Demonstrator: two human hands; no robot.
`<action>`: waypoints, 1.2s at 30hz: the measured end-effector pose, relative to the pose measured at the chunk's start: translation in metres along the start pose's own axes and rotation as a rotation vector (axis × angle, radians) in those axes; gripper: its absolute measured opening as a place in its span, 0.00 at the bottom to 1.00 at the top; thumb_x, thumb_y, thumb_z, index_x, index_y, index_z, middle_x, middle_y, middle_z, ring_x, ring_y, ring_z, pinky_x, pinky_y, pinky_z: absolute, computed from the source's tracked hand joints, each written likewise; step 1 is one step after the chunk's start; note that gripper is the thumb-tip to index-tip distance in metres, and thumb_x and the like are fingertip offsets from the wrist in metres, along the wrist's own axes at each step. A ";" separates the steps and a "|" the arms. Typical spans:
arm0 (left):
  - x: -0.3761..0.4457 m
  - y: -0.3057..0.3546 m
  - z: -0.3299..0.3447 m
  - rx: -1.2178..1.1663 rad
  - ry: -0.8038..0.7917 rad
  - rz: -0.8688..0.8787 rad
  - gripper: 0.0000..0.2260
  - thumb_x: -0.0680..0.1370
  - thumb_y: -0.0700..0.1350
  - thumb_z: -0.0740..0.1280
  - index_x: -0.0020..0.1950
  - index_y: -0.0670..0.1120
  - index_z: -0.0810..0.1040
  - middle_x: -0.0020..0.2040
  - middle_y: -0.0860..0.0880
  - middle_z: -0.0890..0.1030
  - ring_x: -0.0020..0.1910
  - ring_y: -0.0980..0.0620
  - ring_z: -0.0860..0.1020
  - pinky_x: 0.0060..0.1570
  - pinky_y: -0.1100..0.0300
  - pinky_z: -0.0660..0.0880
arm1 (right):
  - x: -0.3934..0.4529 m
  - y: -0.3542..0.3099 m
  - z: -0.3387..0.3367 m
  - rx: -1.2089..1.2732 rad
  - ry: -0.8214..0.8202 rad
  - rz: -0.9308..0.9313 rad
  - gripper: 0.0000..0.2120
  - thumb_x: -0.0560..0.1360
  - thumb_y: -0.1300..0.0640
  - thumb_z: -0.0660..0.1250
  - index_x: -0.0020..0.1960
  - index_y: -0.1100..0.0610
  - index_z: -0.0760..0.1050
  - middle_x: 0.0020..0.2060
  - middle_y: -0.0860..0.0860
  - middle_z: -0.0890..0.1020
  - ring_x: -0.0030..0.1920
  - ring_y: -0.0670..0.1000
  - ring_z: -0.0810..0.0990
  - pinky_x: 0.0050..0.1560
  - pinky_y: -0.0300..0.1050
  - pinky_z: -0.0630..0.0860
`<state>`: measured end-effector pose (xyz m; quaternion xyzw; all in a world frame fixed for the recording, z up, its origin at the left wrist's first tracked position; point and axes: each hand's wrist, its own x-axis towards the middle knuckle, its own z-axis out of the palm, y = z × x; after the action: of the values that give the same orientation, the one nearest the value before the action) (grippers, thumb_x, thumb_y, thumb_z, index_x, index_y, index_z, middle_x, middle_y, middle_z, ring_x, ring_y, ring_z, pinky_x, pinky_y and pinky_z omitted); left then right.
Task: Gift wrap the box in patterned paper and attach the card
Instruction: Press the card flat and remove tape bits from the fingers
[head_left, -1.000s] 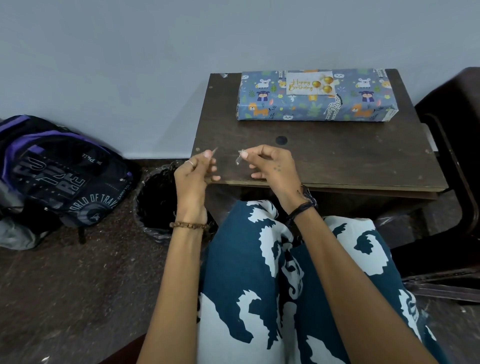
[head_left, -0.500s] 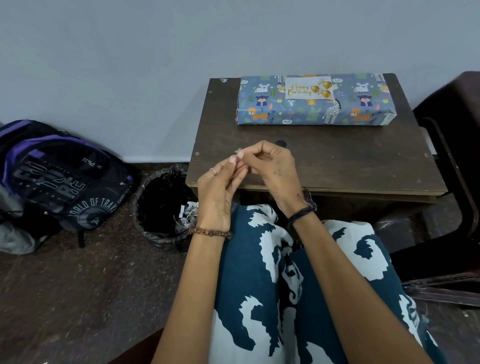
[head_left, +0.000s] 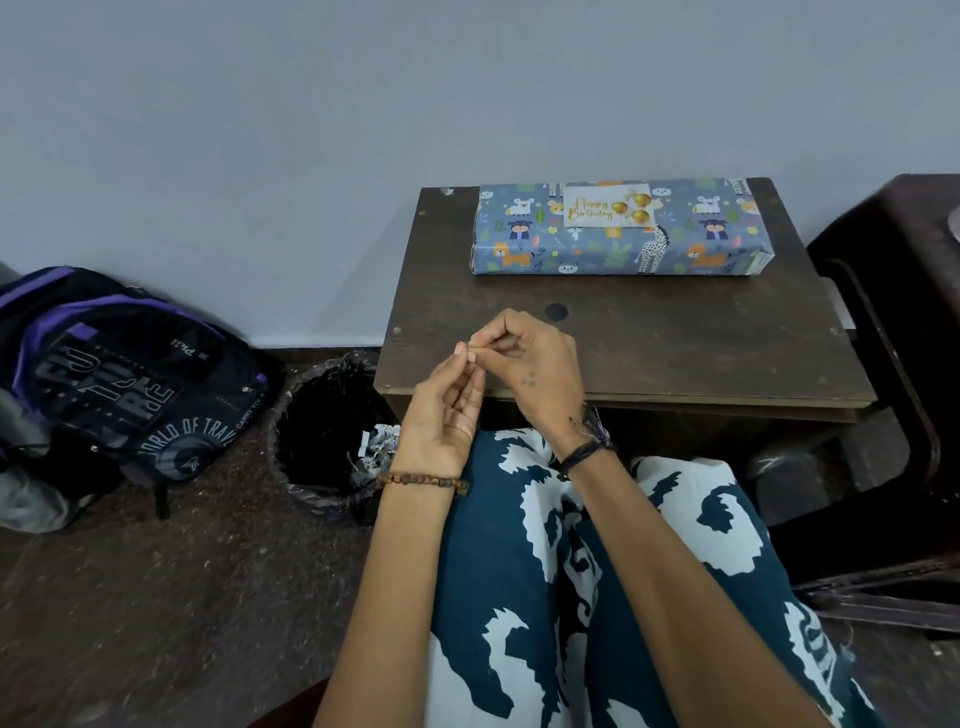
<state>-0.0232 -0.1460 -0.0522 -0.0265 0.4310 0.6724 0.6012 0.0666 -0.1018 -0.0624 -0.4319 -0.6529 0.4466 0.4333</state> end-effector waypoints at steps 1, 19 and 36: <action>0.000 0.000 0.000 -0.013 0.001 -0.014 0.05 0.77 0.36 0.64 0.41 0.40 0.77 0.30 0.49 0.81 0.30 0.59 0.81 0.35 0.69 0.79 | -0.001 -0.001 -0.001 0.007 -0.005 -0.006 0.04 0.68 0.67 0.72 0.40 0.61 0.79 0.36 0.51 0.81 0.36 0.40 0.79 0.41 0.29 0.74; 0.042 0.006 0.049 0.321 0.028 0.345 0.07 0.75 0.29 0.64 0.41 0.39 0.77 0.31 0.49 0.81 0.29 0.59 0.80 0.33 0.72 0.76 | 0.020 0.000 -0.089 0.806 0.411 0.203 0.15 0.79 0.68 0.57 0.63 0.58 0.63 0.47 0.60 0.82 0.46 0.52 0.84 0.51 0.43 0.80; 0.134 -0.003 0.079 0.678 0.162 0.731 0.04 0.76 0.38 0.66 0.48 0.45 0.79 0.42 0.56 0.78 0.44 0.61 0.76 0.45 0.69 0.73 | 0.083 0.058 -0.160 -0.266 0.659 0.320 0.27 0.75 0.50 0.68 0.70 0.54 0.64 0.63 0.54 0.69 0.57 0.47 0.70 0.50 0.34 0.63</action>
<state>-0.0198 0.0079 -0.0783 0.2706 0.6516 0.6569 0.2657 0.2086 0.0236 -0.0665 -0.7011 -0.4554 0.2574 0.4846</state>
